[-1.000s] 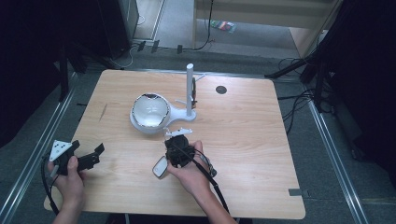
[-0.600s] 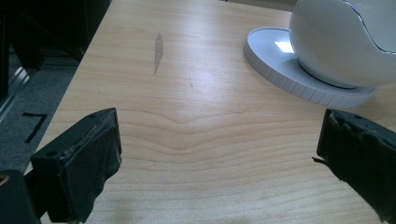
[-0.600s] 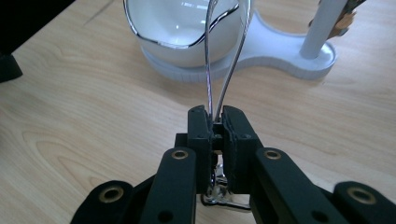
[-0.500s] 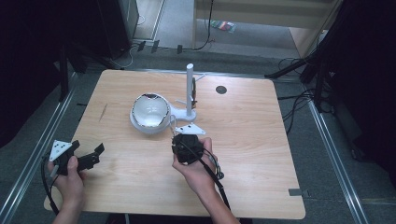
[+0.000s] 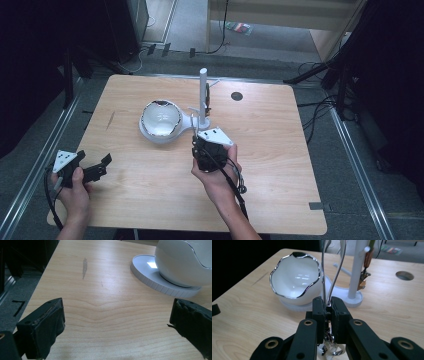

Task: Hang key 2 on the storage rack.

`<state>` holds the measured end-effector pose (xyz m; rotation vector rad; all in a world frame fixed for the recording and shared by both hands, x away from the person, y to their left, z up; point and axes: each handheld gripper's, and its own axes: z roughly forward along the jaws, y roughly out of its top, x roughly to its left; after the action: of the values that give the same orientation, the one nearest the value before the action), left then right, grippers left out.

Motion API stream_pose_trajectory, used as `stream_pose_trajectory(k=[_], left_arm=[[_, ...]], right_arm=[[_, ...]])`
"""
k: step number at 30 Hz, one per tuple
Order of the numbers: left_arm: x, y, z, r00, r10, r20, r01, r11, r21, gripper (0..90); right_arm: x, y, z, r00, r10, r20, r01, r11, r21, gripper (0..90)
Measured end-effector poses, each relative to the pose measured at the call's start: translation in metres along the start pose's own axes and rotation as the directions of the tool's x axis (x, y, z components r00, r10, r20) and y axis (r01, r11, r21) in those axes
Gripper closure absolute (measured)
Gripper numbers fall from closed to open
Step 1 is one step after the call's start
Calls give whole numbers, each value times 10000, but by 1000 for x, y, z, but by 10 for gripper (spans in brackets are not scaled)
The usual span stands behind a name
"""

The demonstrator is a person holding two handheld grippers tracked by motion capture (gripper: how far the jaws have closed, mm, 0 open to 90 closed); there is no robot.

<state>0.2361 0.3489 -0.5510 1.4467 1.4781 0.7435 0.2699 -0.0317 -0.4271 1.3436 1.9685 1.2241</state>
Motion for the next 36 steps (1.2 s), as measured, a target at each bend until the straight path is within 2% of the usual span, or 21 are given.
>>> stream_pose_trajectory(k=[2, 8, 17, 24, 36], left_arm=[[0, 0, 0, 10000, 59, -1, -59, 10000, 49, 1], [0, 0, 0, 10000, 13, -14, -13, 10000, 16, 1], [0, 0, 0, 10000, 75, -5, -75, 10000, 53, 1], [1, 0, 0, 10000, -2, 17, 2, 10000, -16, 1], [1, 0, 0, 10000, 10, 20, -10, 10000, -13, 1]], right_arm=[[-2, 3, -2, 10000, -11, 49, 12, 9999, -135, 838], [-5, 10, -13, 9997, 70, 231, -46, 9950, -1000, 838], [-10, 22, -19, 9989, 27, 473, 49, 9868, -1618, 837], [-14, 25, -11, 9980, -10, 639, 119, 9854, -1699, 837], [-23, 24, 9, 9970, 101, 772, 2, 9913, -1313, 837]])
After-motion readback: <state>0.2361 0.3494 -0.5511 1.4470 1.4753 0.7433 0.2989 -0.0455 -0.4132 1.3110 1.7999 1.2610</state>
